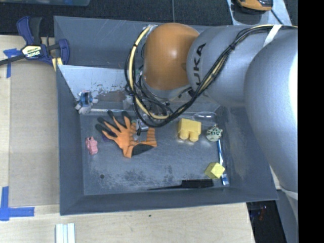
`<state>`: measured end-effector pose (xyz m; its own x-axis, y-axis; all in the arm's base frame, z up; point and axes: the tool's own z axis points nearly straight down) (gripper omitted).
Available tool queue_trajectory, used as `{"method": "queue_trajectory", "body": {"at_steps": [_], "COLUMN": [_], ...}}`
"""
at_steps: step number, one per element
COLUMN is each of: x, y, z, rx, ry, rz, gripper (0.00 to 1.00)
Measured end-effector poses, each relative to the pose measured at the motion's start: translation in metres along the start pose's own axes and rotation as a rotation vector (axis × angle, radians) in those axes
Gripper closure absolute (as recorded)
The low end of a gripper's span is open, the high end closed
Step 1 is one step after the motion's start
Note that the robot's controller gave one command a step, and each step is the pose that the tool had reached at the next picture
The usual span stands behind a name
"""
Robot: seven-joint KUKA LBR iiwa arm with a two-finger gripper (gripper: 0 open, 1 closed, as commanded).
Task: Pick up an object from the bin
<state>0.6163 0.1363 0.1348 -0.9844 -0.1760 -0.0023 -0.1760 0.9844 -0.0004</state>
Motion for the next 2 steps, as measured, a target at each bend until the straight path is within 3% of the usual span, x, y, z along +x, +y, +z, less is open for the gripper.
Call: {"method": "queue_trajectory", "body": {"at_steps": [1, 2], "x": [0.002, 0.003], "y": [-0.005, 0.015], "z": [0.047, 0.063], "rx": [0.001, -0.001], "ry": [-0.009, -0.010], "rz": [0.295, 0.014], "gripper": [0.00, 1.00]}}
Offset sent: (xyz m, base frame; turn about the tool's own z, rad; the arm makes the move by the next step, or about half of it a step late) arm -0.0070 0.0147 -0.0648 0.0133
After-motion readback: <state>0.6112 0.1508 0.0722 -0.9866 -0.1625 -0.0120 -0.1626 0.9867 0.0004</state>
